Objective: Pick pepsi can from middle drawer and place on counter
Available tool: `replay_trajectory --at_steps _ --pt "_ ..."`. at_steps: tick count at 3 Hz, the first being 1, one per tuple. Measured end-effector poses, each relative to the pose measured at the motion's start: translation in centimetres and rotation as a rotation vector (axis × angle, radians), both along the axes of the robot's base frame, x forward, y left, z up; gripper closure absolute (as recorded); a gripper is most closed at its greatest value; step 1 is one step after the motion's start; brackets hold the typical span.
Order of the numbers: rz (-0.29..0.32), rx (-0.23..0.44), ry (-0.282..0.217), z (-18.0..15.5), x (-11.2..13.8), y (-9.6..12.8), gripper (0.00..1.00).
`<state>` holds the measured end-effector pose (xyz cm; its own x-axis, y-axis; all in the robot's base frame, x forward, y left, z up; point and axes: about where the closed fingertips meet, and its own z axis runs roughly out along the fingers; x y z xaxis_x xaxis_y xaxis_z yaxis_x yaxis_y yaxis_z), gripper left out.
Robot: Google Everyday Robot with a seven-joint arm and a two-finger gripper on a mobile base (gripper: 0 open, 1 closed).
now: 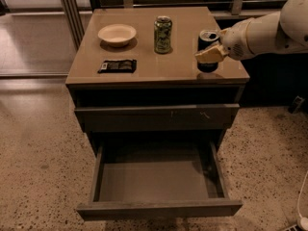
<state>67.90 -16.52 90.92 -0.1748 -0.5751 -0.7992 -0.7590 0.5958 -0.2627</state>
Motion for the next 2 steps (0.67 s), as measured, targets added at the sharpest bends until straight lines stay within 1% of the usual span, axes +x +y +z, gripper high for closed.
replay_trajectory --at_steps 1,2 --pt "-0.020 0.043 -0.016 -0.43 1.33 -0.49 1.00" --pt "-0.048 0.085 -0.008 -0.88 2.21 -0.93 1.00"
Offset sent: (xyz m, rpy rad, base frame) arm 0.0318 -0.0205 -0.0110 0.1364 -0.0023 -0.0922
